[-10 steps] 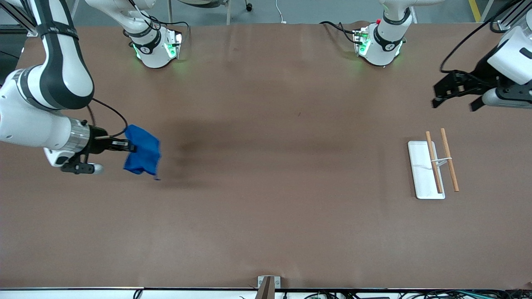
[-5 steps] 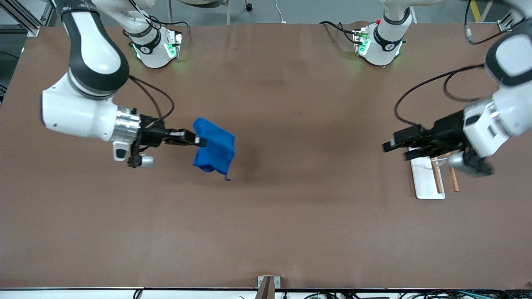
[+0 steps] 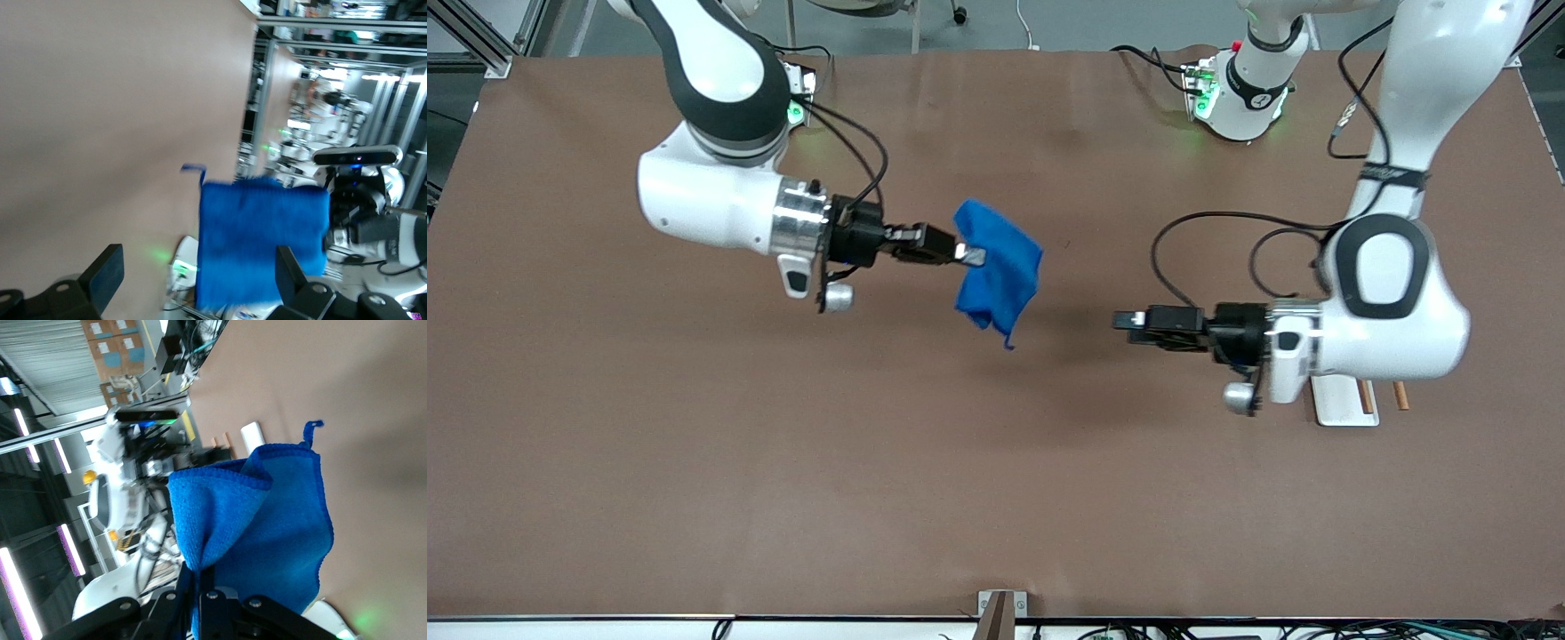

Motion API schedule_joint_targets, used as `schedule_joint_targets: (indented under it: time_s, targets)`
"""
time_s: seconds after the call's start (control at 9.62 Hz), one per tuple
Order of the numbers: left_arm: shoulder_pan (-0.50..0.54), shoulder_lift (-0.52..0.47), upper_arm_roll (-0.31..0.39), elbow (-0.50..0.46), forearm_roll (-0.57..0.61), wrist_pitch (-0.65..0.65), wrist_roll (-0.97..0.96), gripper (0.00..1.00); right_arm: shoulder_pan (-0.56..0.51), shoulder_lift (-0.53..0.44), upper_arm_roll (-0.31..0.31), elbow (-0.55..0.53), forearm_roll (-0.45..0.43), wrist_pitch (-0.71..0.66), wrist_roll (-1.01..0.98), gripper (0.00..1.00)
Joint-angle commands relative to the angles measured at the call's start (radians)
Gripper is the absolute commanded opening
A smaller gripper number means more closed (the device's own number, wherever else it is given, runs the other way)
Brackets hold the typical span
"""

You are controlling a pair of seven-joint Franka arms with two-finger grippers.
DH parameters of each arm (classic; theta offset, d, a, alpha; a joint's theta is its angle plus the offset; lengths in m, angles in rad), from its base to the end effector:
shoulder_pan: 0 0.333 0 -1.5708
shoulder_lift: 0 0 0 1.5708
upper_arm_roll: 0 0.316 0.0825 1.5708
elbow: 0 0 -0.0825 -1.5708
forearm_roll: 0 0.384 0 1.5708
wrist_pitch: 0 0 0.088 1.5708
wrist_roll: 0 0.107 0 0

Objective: Right arm passes towel to left arm to hang
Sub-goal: 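Grasp the towel with the left gripper beside the right gripper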

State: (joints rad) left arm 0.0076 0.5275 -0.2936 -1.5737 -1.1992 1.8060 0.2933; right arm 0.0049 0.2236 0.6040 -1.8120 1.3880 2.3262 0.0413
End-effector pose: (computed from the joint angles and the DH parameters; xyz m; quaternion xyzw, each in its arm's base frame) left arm 0.6443 -0.2367 0.3831 0.8015 -0.0179 -0.1152 0.5865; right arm 0.5360 0.3620 0.4860 -0.7953 0.1511 0.0834 0.5812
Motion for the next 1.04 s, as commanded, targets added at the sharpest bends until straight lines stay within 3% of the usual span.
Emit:
schedule_joint_targets:
  time_s: [0.0, 0.21, 0.42, 0.62, 0.94]
  targets:
    - [0.018, 0.072, -0.038, -0.04, -0.11, -0.031, 0.069, 0.99, -0.014, 0.007, 0.046, 0.011, 0.138, 0.007, -0.006, 0.0]
    - [0.029, 0.083, -0.039, -0.087, -0.253, -0.193, 0.061, 0.98, -0.014, 0.007, 0.074, 0.013, 0.224, 0.037, -0.033, 0.0]
    - [0.04, 0.146, -0.041, -0.106, -0.322, -0.333, 0.07, 0.96, -0.008, 0.007, 0.085, 0.026, 0.285, 0.056, -0.05, 0.0]
    - [0.025, 0.15, -0.044, -0.153, -0.385, -0.349, 0.102, 0.94, -0.006, 0.007, 0.095, 0.036, 0.289, 0.074, -0.052, 0.0]
    - [0.034, 0.149, -0.125, -0.186, -0.523, -0.35, 0.072, 0.91, -0.006, 0.007, 0.099, 0.036, 0.289, 0.076, -0.052, 0.0]
